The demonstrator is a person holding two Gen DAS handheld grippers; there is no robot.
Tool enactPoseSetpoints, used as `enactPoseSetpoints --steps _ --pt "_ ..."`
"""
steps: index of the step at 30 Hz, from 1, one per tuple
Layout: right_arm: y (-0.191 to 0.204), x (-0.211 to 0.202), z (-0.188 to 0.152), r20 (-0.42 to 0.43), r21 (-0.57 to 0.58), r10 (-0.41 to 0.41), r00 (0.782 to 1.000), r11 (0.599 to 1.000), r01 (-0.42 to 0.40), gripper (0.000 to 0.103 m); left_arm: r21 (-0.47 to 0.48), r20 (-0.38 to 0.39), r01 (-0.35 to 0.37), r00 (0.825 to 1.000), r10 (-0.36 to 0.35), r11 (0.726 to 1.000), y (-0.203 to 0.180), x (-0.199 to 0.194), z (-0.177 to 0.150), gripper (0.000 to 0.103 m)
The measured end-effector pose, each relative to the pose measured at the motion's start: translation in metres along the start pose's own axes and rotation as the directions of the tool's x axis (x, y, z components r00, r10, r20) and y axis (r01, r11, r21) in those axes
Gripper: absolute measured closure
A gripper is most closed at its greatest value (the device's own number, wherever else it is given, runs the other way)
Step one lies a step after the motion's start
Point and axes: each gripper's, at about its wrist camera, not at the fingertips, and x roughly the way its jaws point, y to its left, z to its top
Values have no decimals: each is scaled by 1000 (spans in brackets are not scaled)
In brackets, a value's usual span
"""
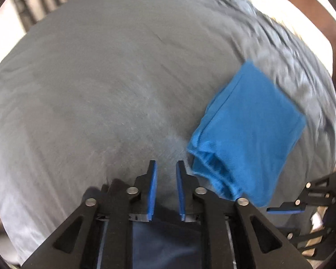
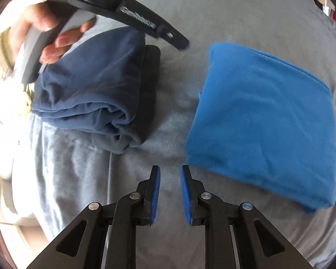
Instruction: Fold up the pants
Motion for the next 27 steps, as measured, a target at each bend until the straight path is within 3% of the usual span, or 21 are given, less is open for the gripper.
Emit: enactPoseSetpoints --steps 5,8,10,13,15,17,23,27 --pt "-18 -48 -9 72 26 -32 997 999 30 61 -192 122 42 992 -18 981 -19 -37 -10 65" --pt "-45 -84 -10 139 69 -96 986 994 87 52 -309 127 28 992 12 951 -31 -38 -12 57" --pt "-70 -105 -10 173 114 -150 973 985 131 48 -370 115 30 993 13 929 -42 -30 -14 57" --pt "-109 -125 -10 188 197 -203 961 966 165 47 -490 110 63 994 -10 869 -48 -19 -27 57" --pt "-134 -131 -11 180 250 -242 953 949 193 47 -569 88 34 996 19 822 -53 -11 -34 52" --pt "-148 -131 -9 178 277 -259 949 939 204 47 -602 61 2 997 44 798 -60 -5 -34 47" --pt "-180 -113 -1 168 354 -209 963 925 139 47 -655 20 -21 999 45 755 -60 10 -31 37" --pt "-198 -91 -1 126 397 -177 976 911 114 47 -674 -42 -57 998 39 737 -57 26 -27 37"
